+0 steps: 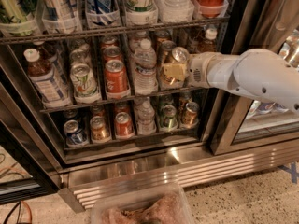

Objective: Pick orange can from middle shelf of fridge

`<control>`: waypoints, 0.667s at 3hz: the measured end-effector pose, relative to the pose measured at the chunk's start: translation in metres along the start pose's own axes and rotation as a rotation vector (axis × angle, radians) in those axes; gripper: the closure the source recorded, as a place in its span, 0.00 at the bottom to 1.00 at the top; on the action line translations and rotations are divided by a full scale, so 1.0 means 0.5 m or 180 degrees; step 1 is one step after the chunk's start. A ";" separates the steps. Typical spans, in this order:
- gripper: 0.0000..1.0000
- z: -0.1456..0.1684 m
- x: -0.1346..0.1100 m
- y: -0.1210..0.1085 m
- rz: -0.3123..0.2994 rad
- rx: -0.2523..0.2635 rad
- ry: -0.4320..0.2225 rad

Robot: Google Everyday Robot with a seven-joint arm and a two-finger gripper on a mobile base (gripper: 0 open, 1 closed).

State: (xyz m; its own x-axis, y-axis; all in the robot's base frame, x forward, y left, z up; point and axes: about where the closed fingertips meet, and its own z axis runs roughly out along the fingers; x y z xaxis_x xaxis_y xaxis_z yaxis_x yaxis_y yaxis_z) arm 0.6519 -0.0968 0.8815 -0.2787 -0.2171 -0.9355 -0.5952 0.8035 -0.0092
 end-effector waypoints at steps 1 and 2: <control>1.00 0.000 0.000 0.000 0.0000 0.0000 0.0000; 1.00 0.004 -0.003 -0.007 0.0114 -0.0019 0.0038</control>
Offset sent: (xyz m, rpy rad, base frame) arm 0.0100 -0.0084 0.0021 0.0514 0.0730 -0.0247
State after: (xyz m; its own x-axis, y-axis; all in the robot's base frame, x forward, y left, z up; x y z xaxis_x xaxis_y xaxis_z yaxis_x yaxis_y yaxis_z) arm 0.6560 -0.0983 0.8823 -0.3088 -0.1948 -0.9310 -0.5890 0.8077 0.0264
